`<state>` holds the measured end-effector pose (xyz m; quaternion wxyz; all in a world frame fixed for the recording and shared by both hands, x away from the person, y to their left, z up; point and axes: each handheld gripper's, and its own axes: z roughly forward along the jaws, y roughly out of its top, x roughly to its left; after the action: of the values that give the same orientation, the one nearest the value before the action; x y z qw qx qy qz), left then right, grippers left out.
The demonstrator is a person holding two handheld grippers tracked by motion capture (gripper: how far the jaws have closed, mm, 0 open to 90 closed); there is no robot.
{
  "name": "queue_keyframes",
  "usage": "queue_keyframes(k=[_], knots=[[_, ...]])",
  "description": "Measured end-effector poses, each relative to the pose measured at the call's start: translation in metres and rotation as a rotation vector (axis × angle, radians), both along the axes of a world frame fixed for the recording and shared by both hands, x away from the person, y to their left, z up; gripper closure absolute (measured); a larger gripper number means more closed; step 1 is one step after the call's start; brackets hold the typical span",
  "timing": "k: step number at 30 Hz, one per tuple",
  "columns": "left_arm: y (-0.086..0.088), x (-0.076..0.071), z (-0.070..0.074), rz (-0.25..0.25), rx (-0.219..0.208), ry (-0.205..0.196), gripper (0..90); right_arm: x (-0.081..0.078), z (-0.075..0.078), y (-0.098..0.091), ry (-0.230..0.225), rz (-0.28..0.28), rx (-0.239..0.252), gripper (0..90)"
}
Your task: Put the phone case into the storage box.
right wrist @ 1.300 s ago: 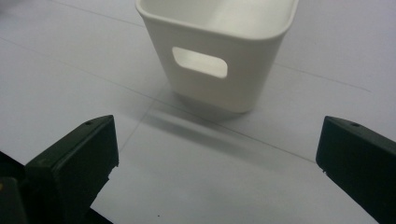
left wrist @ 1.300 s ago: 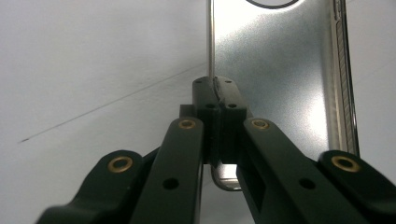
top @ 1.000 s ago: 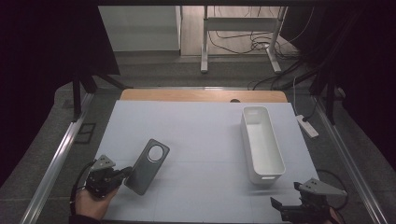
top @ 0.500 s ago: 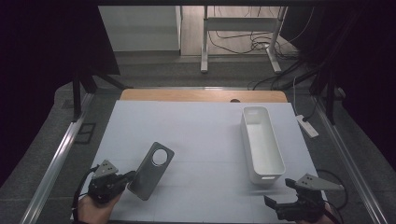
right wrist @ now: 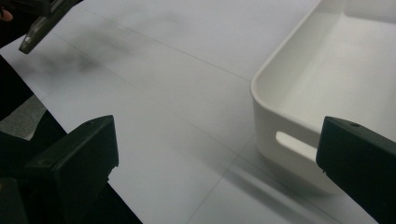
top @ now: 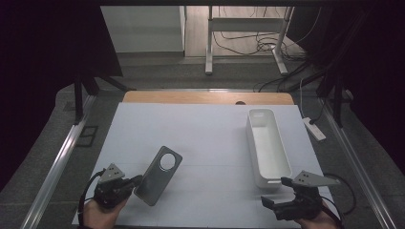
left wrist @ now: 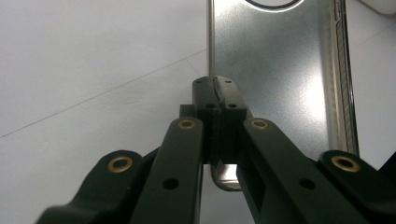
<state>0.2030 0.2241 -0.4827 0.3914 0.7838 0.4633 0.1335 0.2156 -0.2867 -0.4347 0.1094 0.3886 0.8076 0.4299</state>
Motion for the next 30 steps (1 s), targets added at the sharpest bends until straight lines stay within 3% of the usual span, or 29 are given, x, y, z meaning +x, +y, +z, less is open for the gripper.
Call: queue_keyframes(k=[7, 22, 25, 30], knots=[[-0.006, 0.006, 0.000, -0.026, 0.007, -0.007, 88.7, 0.010, 0.001, 0.011, -0.001, 0.040, -0.004, 0.0], [-0.015, 0.013, 0.003, -0.060, -0.007, -0.011, 88.7, 0.023, 0.003, 0.030, 0.056, 0.113, 0.027, 0.0], [-0.016, 0.014, 0.003, -0.068, -0.007, -0.012, 88.7, 0.026, 0.002, 0.038, 0.080, 0.134, 0.075, 0.0], [-0.019, 0.015, 0.004, -0.075, -0.011, -0.015, 88.7, 0.028, 0.000, 0.047, 0.086, 0.146, 0.058, 0.0]])
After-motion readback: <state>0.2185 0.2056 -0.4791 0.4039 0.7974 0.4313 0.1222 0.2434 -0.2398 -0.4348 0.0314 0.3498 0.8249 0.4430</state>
